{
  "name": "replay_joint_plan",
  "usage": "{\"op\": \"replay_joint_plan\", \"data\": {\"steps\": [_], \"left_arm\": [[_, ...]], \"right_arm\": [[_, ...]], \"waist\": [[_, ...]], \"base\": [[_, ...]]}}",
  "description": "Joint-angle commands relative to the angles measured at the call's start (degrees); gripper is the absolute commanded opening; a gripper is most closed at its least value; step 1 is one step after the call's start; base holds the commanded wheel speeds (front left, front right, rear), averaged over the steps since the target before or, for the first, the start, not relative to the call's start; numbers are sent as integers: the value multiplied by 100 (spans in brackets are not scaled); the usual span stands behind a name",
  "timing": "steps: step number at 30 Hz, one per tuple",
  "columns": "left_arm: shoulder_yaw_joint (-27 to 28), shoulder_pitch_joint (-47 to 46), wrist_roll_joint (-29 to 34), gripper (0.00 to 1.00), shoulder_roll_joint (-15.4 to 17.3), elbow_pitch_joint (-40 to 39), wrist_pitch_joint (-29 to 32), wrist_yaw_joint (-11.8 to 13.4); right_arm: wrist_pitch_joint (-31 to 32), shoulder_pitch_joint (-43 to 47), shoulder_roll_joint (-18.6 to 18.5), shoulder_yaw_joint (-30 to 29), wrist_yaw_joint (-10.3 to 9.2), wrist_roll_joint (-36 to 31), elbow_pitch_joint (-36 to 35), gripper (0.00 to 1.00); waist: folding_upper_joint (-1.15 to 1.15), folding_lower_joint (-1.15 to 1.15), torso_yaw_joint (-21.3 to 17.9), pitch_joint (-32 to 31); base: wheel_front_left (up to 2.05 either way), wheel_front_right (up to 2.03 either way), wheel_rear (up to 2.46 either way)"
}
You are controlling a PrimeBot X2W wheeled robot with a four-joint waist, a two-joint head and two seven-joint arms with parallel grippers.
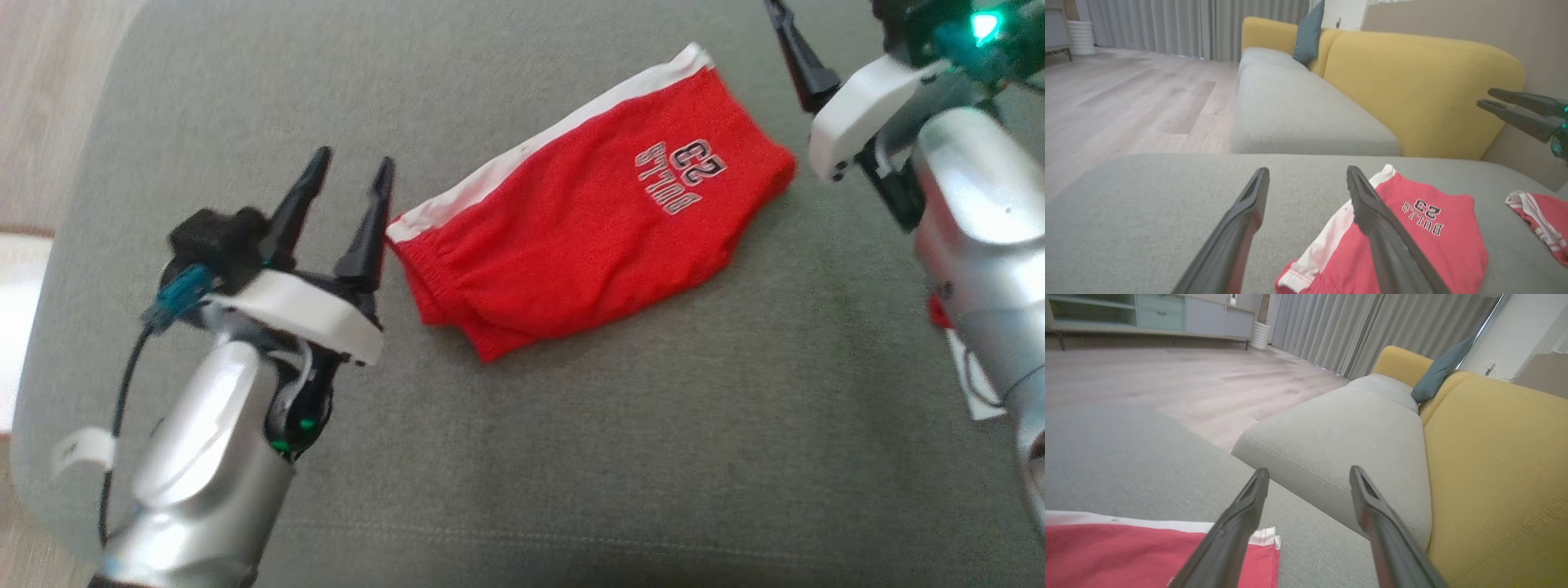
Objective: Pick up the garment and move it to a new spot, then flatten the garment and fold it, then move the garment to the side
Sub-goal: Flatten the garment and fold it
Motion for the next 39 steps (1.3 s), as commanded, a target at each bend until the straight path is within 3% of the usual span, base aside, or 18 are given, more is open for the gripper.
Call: {"op": "replay_joint_plan", "data": {"steps": [1,6,14,23,29,33,39], "left_arm": [[343,-101,57,100,176,-292,-69,63],[898,320,109,100,106,-846,-69,273],[1480,1210,279,100,-160,-1476,-70,326],[1897,2121,568,100,-595,-1683,-70,66],[2026,2274,727,100,-732,-1703,-70,-79],[2115,2207,839,100,-775,-1675,-70,-182],[2119,2111,967,100,-825,-1588,-70,-306]], "right_arm": [[-67,72,114,-175,-5,-44,-248,100],[-78,846,292,-1176,-5,-291,-1297,100],[-80,2606,837,-2488,-5,-722,-2664,100],[-78,4273,1314,-3233,-5,-1301,-3610,100],[-30,4710,1387,-3493,-5,-1360,-3879,100],[170,4728,1393,-3577,-5,-1080,-3938,100],[627,4564,1395,-3733,-5,209,-3706,100]], "waist": [[0,0,-260,-309],[0,0,-500,-652],[0,0,-803,-1055],[0,0,-983,-1206],[0,0,-926,-1134],[0,0,-772,-1008],[0,0,-378,-790]], "base": [[0,0,0],[0,0,0],[0,0,0],[0,0,0],[0,0,0],[0,0,0],[0,0,0]]}}
